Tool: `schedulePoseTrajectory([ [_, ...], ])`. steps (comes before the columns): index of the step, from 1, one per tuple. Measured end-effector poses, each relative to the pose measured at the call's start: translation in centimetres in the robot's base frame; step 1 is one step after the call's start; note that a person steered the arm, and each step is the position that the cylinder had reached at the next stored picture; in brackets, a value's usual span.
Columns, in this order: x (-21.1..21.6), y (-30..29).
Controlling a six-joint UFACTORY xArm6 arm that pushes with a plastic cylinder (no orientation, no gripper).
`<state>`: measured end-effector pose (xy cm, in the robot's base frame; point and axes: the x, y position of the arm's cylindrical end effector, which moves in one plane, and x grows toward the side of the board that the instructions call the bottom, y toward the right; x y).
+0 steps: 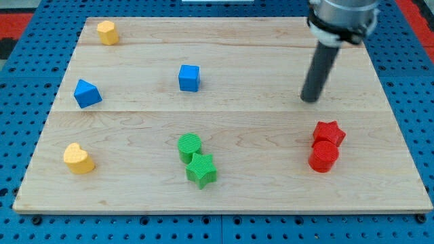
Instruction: Move the yellow hexagon closer to the group of red blocks
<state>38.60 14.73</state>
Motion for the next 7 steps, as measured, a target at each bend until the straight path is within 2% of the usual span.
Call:
schedulePoseTrajectory([
  [1,-7.7,-5.9],
  [2,-13.2,-14.0],
  [4,-17.4,-33.8],
  [5,-18.7,-40.8],
  [6,-15.4,-41.3],
  [7,-14.8,-34.3],
])
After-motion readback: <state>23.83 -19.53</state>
